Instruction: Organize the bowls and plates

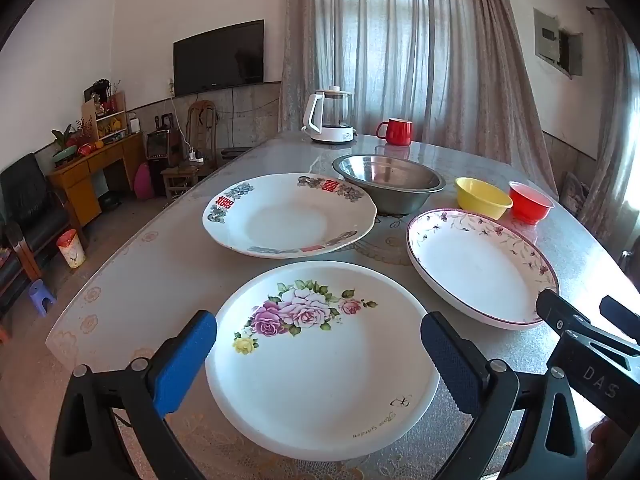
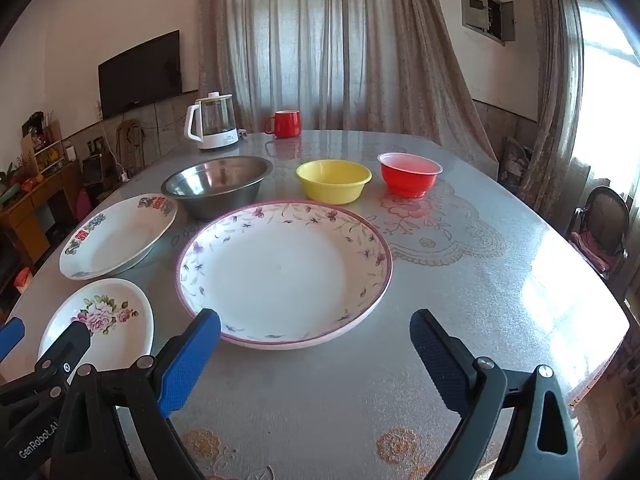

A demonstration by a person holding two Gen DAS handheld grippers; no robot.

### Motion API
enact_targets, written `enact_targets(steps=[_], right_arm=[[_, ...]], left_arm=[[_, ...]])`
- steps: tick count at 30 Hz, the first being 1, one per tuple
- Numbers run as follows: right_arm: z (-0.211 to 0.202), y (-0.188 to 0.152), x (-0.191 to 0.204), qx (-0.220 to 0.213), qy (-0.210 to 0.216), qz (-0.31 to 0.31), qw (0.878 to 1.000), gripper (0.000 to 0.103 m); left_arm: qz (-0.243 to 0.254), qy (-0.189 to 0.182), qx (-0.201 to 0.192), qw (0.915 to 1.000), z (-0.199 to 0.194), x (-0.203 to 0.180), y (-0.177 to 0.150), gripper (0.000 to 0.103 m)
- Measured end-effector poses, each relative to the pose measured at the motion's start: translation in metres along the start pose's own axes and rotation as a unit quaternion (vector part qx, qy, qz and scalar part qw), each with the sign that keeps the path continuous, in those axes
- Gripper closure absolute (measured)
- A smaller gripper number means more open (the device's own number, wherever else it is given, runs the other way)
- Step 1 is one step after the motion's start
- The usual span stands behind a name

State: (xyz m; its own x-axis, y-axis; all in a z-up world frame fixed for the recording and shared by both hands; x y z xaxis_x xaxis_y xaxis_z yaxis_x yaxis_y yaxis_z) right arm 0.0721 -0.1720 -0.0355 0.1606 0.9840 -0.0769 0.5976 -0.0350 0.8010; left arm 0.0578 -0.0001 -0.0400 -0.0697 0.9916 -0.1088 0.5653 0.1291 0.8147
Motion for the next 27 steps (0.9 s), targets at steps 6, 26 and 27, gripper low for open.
enact_targets(steps=[6,26,27], right_arm=[[0.008,-0.004,-0.002,0.012,0.005,0.006,1.000,0.006],[0.015,-0.006,-0.006,0.016,0.029,0.018,0.999,0.006],[0.014,-0.006,-0.006,0.016,0.029,0.018,0.999,0.006]], left_arm=[[0.003,0.001,0.003,1.0000,-0.001,0.001,-0.001,0.000],[0.010,-0.003,0.018,0.9998,0.008,-0.008,-0.005,0.000],[0.011,-0.004,0.017,0.9998,0.008,-0.008,-0.005,0.000]])
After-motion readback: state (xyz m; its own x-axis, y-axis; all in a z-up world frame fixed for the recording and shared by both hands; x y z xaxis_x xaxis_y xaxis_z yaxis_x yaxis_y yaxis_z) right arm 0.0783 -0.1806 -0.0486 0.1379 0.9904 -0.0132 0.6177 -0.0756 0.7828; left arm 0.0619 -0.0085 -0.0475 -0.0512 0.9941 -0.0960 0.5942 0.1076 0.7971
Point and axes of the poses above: each gripper's, at about its wrist camera, not at the fingertips, and z roughly the way its jaws point, x to its left, y to its top, the point moved 7 cm from there along z, roughly the way its jaws point, and after that the axes turned 5 degrees about -z, right-handed, at the moved point
